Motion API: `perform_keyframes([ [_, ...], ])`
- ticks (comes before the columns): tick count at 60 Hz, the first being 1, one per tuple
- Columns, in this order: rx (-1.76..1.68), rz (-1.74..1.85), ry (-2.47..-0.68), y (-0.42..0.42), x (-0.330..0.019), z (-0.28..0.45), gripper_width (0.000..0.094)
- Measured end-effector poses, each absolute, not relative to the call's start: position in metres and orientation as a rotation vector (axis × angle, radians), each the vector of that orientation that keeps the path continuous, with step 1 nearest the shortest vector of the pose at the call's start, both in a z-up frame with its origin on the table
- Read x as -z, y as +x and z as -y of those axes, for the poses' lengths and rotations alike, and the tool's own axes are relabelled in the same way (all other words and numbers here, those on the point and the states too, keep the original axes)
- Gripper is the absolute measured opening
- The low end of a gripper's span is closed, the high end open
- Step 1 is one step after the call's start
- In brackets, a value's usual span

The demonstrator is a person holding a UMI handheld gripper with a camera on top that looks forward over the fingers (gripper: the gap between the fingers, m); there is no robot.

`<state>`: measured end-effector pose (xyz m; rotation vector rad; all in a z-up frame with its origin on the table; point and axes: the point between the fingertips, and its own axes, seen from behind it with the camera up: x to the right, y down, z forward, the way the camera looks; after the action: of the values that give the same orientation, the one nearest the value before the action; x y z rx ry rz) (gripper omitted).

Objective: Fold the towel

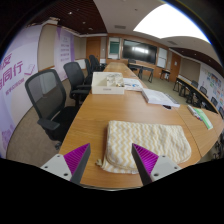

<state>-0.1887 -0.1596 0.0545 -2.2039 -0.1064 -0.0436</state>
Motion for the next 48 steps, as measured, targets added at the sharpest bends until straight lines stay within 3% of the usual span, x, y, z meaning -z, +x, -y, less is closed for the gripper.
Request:
perform_keyframes([
  [9,0.09,0.109,-2.267,-0.195,-0.012,0.114,0.0763],
  [15,0.112,0.08,-2.318,-0.187,0.006,0.105,0.0586],
  [24,0.21,0.172,-2.315,-0.172,0.008,0.101,0.0093],
  [36,0.1,0.167,-2.349,-0.183,-0.003,0.102,0.0044],
  [48,-0.289,0.043,-2.206,-0.23,-0.116,0.097,0.0044],
])
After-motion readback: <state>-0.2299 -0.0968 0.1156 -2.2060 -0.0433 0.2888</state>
